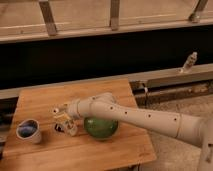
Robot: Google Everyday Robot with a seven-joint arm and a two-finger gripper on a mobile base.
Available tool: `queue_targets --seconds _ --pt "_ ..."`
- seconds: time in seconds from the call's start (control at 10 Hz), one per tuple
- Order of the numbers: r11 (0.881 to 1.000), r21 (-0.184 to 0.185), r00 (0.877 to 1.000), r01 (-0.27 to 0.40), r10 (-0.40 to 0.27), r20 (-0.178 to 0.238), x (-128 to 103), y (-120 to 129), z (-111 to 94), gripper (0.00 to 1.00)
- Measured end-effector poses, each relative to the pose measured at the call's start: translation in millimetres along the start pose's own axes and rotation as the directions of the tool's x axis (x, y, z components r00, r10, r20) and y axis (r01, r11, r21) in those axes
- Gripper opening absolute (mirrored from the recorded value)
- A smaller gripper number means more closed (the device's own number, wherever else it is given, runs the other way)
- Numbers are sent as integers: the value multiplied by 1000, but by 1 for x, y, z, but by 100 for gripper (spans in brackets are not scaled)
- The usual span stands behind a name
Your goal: Stand the bottle upright
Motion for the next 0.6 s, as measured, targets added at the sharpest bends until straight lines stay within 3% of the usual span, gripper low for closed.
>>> queue_targets --seconds 0.2,0.3,0.6 --pt "1000 2 1000 -3 3 0 0 -1 -1 0" --pt "1000 -1 1000 -1 1 0 0 0 0 5" --pt "1000 -1 1000 -1 1 -1 0 0 0 32"
